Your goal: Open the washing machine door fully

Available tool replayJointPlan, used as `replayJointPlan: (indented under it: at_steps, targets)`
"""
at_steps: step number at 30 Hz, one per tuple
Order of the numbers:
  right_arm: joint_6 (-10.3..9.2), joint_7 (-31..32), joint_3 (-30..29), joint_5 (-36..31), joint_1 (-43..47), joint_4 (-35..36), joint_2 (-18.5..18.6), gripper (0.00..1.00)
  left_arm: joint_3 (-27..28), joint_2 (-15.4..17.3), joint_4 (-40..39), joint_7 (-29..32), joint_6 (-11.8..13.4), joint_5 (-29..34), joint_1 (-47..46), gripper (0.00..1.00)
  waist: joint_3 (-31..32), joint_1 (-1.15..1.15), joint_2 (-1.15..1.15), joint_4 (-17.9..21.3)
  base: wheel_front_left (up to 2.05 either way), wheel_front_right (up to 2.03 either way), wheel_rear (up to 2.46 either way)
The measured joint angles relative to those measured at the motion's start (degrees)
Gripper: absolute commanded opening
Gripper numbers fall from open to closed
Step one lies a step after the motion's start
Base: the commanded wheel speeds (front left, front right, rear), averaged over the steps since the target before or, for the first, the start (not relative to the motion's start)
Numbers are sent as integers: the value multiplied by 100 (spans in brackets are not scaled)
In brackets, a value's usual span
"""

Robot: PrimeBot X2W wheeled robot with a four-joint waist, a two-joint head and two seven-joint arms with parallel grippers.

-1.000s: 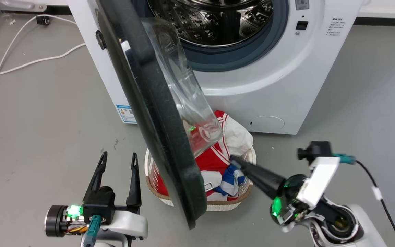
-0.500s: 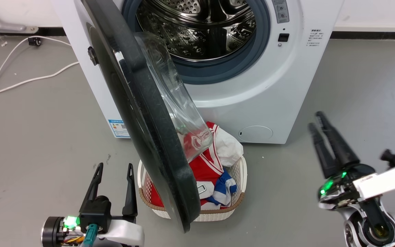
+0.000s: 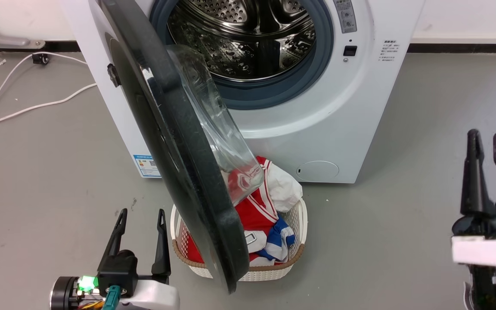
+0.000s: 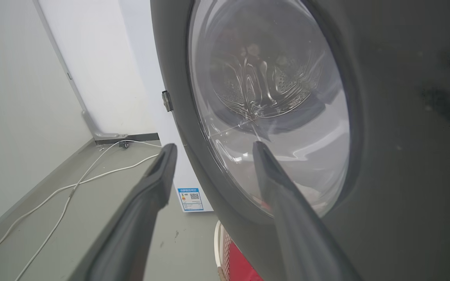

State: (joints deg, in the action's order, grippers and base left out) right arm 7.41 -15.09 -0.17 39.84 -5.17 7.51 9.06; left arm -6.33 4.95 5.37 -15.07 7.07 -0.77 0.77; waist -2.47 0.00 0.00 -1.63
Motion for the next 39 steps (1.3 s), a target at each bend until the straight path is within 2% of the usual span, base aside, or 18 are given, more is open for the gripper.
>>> replayJointPlan:
  at_steps: [6, 13, 21, 28, 39]
  targets:
    - [9, 0, -33, -2226, 309, 346, -133, 100, -1, -3, -8, 0, 0, 3, 7, 100, 4, 0, 0, -5, 0, 0, 0]
    - [9, 1, -197, -3229, 675, 63, -436, 100, 2, -9, -24, 0, 0, 4, 12, 100, 2, 0, 0, -20, 0, 0, 0]
    - [9, 1, -356, -3401, 1082, -430, -598, 100, -20, -10, -125, 0, -2, 12, 55, 100, 53, 0, 0, -50, 0, 0, 0]
    - [9, 1, -393, -3021, 1313, -704, -605, 100, -38, -13, -167, 0, 1, 19, 165, 100, 157, 0, 0, -81, 0, 0, 0]
    - [9, 1, -383, -2870, 1370, -801, -608, 100, -40, -20, -172, 0, 38, 19, 253, 100, 214, 0, 0, -103, 0, 0, 0]
